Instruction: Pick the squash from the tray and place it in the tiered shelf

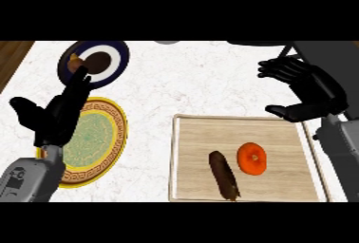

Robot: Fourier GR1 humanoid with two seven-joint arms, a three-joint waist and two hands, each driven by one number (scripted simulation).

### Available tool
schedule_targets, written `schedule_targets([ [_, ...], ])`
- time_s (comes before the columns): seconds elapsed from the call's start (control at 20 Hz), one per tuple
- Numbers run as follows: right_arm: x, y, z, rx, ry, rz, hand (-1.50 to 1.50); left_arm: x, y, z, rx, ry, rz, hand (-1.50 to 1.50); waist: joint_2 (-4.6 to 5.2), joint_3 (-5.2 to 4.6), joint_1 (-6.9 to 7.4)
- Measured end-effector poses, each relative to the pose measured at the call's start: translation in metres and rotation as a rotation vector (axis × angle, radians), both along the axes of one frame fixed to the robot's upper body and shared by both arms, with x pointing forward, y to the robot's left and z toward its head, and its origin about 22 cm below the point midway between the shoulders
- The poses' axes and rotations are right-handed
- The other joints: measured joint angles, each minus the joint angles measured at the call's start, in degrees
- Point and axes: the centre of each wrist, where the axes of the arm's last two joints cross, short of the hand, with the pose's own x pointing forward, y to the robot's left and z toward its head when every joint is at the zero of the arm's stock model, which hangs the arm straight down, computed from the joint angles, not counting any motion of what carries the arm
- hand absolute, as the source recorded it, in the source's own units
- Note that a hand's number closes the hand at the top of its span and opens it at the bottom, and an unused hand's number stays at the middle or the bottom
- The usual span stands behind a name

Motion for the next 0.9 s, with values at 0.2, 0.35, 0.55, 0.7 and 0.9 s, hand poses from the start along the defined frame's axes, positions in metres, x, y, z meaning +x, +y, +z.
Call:
schedule_targets([
  [0.2,0.006,-0.020,0.012,0.011,-0.029,0.160,-1.50,0.002,0.009,0.004,-0.007,0.010,0.007,0.00,-0.40,0.00,-0.50],
  [0.35,0.007,-0.031,0.035,-0.105,-0.034,0.261,-1.50,0.001,0.012,0.003,-0.006,0.010,0.016,0.00,-0.65,-0.04,-0.83],
  [0.55,0.002,-0.030,0.071,-0.389,-0.053,0.390,-1.50,0.000,0.014,-0.001,-0.004,0.015,0.025,0.00,-0.91,-0.11,-1.38],
  [0.7,-0.005,-0.013,0.113,-0.652,-0.156,0.412,-1.50,0.001,0.015,-0.001,-0.008,0.018,0.028,0.00,-1.19,-0.14,-1.55],
  [0.9,-0.025,0.023,0.137,-0.941,-0.292,0.399,-1.50,0.000,0.017,-0.003,-0.007,0.018,0.033,0.00,-1.30,-0.13,-1.67],
])
